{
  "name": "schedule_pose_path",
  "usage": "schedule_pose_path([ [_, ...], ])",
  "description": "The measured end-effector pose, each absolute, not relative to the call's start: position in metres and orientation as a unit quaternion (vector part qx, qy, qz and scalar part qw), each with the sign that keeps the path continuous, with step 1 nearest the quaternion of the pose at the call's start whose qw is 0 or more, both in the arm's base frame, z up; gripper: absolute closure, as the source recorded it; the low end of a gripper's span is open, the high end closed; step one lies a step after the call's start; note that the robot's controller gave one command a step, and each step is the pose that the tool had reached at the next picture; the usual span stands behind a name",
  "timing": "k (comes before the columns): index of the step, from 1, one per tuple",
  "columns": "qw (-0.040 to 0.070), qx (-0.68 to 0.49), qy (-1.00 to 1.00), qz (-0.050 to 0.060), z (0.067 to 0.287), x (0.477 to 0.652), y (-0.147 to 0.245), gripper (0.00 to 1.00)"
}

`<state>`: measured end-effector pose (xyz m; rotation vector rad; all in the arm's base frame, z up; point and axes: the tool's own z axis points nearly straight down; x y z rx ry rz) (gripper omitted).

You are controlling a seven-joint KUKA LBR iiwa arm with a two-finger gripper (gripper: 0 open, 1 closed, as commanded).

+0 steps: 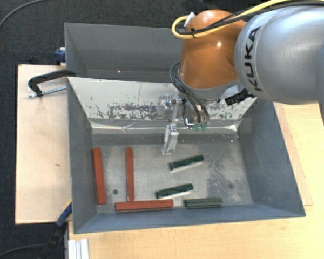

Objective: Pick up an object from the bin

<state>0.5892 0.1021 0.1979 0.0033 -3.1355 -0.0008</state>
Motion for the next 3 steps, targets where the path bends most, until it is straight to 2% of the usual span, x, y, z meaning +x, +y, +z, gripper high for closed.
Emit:
schedule_pose_path([
  [1, 0.003, -0.005, -1.000, 0.001, 0.078, 0.567, 0.021, 0.00],
  [2, -0.001, -0.004, -1.000, -0.001, 0.083, 0.570, 0.024, 1.00],
  [3, -0.008, 0.018, -1.000, -0.001, 0.256, 0.571, 0.037, 1.00],
])
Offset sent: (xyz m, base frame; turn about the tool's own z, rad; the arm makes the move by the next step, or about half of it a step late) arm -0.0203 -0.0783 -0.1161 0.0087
